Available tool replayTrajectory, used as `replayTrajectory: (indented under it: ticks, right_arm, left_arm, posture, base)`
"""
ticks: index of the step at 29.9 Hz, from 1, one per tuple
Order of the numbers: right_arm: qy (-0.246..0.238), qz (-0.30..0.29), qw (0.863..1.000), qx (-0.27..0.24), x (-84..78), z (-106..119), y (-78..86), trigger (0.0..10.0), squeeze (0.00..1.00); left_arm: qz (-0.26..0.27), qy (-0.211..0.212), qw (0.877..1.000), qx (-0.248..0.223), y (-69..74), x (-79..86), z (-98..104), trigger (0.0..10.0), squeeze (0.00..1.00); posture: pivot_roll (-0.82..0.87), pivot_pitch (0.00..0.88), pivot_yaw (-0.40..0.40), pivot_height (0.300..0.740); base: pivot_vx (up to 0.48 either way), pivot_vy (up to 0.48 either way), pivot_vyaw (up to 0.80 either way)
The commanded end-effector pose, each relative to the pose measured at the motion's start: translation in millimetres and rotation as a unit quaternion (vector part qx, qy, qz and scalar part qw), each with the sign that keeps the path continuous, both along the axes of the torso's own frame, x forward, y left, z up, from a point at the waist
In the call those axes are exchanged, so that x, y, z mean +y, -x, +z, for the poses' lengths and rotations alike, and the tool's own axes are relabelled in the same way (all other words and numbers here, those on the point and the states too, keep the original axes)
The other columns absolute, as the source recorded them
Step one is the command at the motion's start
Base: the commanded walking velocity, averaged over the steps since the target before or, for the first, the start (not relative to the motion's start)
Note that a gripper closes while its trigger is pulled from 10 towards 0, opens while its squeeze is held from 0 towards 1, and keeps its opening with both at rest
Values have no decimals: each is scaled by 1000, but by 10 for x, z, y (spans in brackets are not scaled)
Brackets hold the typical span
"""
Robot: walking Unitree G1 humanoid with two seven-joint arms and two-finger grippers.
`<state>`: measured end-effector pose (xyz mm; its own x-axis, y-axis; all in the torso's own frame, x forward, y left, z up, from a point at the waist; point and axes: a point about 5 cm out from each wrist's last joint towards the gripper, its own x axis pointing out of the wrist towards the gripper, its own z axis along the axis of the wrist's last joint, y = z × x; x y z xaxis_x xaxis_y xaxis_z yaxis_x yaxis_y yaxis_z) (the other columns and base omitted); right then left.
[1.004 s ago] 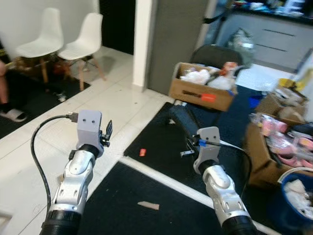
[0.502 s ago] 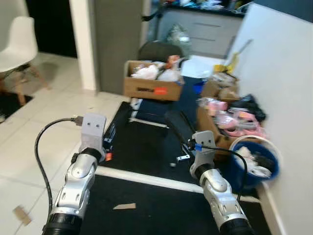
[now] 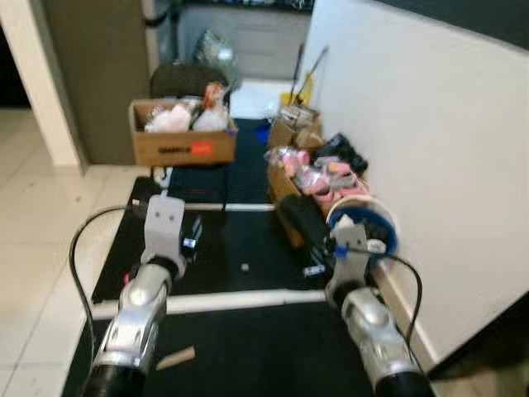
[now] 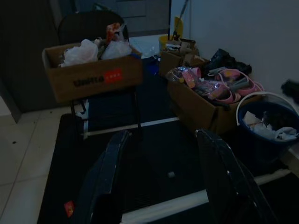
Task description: Picking trash to rubbish bin
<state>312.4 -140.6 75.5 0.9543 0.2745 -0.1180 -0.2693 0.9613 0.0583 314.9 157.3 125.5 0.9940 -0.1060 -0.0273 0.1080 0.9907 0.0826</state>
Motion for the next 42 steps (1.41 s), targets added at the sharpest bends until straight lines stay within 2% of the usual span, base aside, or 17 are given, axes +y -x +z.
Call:
replayTrajectory:
  ticks: [1, 4, 9, 13, 26, 42]
  right_arm:
    - [-7, 9, 1000, -6, 26, 26, 3, 10000, 0]
    - [-8, 14, 1000, -7, 37, 23, 14, 10000, 0]
    - [-4, 22, 1000, -5, 68, 4, 22, 10000, 0]
    - [-5, 29, 1000, -2, 105, 4, 27, 10000, 0]
    - [-9, 35, 999, -2, 140, 7, 16, 10000, 0]
    - [-20, 33, 999, -4, 144, 34, -16, 10000, 0]
  left_arm:
    - [-12, 2, 1000, 0, 42, -36, -5, 10000, 0]
    - [-31, 7, 1000, -2, 74, -77, 4, 10000, 0]
    - [-22, 10, 1000, 11, 72, -79, -38, 10000, 0]
    - [-15, 18, 1000, 14, 57, -47, -24, 10000, 0]
    - [2, 4, 1000, 27, 66, 70, -49, 10000, 0]
    - [3, 0, 1000, 28, 61, 97, -47, 10000, 0]
  posture:
    - [-43, 10, -70, 740]
    - [-44, 10, -68, 740]
    - [-41, 15, -69, 740]
    - [-46, 20, -65, 740]
    - [-38, 19, -73, 740]
    - [-29, 14, -81, 740]
  base:
    - [0, 0, 0]
    - [287, 0, 0]
    - [346, 0, 0]
    - [349, 0, 0]
    - [350, 0, 0]
    - [347, 0, 0]
